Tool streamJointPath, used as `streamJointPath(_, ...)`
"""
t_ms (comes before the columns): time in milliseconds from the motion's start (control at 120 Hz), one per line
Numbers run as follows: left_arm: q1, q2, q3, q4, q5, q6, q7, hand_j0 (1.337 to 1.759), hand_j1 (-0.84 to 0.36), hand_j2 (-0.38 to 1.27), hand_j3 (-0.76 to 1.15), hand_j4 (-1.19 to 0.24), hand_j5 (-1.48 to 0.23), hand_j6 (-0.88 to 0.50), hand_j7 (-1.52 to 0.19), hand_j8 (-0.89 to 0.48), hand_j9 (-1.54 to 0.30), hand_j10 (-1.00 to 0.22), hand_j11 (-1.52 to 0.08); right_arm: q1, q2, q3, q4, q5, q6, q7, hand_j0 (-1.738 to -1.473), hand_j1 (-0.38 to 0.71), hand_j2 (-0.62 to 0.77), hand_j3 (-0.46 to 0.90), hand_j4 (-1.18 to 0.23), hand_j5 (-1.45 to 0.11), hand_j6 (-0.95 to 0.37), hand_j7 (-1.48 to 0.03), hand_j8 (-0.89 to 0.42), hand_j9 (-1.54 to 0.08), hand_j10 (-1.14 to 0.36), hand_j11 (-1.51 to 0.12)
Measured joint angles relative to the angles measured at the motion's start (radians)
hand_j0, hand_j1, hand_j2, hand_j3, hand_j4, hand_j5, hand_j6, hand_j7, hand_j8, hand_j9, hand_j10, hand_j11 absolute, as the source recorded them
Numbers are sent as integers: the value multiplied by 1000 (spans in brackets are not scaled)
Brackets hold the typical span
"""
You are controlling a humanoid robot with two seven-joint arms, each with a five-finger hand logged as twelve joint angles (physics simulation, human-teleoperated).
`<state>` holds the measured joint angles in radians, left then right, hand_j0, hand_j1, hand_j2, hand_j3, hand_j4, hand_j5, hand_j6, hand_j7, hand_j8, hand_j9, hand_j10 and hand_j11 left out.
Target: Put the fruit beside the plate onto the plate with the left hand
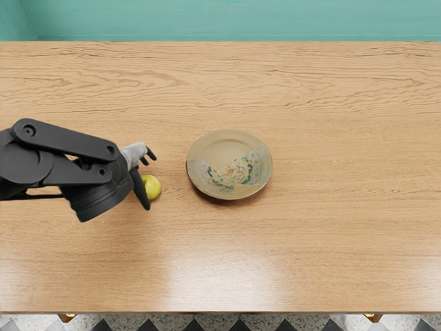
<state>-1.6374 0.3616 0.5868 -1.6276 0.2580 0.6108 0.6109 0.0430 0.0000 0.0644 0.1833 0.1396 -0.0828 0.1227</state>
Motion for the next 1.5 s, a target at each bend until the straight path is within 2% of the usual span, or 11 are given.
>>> streamJointPath(283,2,-21,1,6,-43,0,0,1658,45,51,0,-254,-330,-254,-330,-254,-330,-254,-329,11,0,0,1,0,0,-1,-1658,-307,-7,0,-35,-45,-35,-45,-35,-45,-35,-45)
streamJointPath(567,4,-66,37,38,-46,0,0,1658,-74,71,0,-355,-457,-355,-457,-322,-474,-353,-459,15,0,0,1,0,0,-2,-1658,-307,-7,0,-35,-45,-35,-45,-35,-45,-35,-45)
streamJointPath(633,3,-72,44,41,-42,0,-1,1658,-133,81,0,-412,-510,-348,-484,-262,-586,-403,-523,15,0,0,1,0,0,-2,-1658,-307,-7,0,-35,-45,-35,-45,-35,-45,-35,-45)
streamJointPath(825,1,-79,52,44,-40,0,-2,1657,-325,126,0,-592,-724,-338,-516,-254,-623,-574,-751,15,0,0,1,0,1,-3,-1658,-308,-7,0,-35,-45,-35,-45,-35,-45,-35,-45)
streamJointPath(917,1,-80,53,47,-40,-2,-3,1655,-386,203,0,-509,-842,-359,-503,-285,-590,-659,-870,15,0,0,1,0,1,-3,-1658,-308,-7,0,-35,-45,-35,-45,-35,-45,-35,-45)
streamJointPath(1017,2,-90,59,53,-38,1,-1,1652,-426,299,0,-476,-938,-262,-684,-217,-727,-734,-985,16,0,0,1,0,1,-3,-1658,-308,-7,0,-35,-45,-35,-45,-35,-45,-35,-45)
streamJointPath(1083,2,-92,62,56,-35,-1,-3,1651,-427,281,0,-444,-981,-297,-649,-212,-760,-770,-1032,16,0,0,1,0,1,-3,-1658,-308,-7,0,-35,-45,-35,-45,-35,-45,-35,-45)
streamJointPath(1192,1,-102,66,56,-41,6,1,1651,-437,274,0,-415,-1020,-200,-783,-158,-830,-809,-1082,17,0,0,1,0,1,-3,-1658,-308,-7,0,-35,-45,-35,-45,-35,-45,-35,-45)
streamJointPath(1258,-3,-102,66,55,-46,6,2,1651,-453,299,0,-387,-1045,-236,-739,-191,-778,-825,-1100,17,0,0,0,0,1,-3,-1658,-308,-7,0,-35,-45,-35,-45,-35,-45,-35,-45)
streamJointPath(1300,-9,-101,66,54,-47,4,1,1652,-463,326,0,-376,-1063,-288,-814,-292,-825,-833,-1109,17,0,0,0,0,1,-3,-1658,-308,-7,0,-35,-45,-35,-45,-35,-45,-35,-45)
streamJointPath(1500,-65,-98,66,43,-46,-4,0,1650,-385,503,0,-540,-1132,-318,-1037,-393,-1038,-847,-1147,17,0,0,1,0,1,-3,-1658,-307,-7,0,-35,-45,-35,-45,-35,-45,-35,-45)
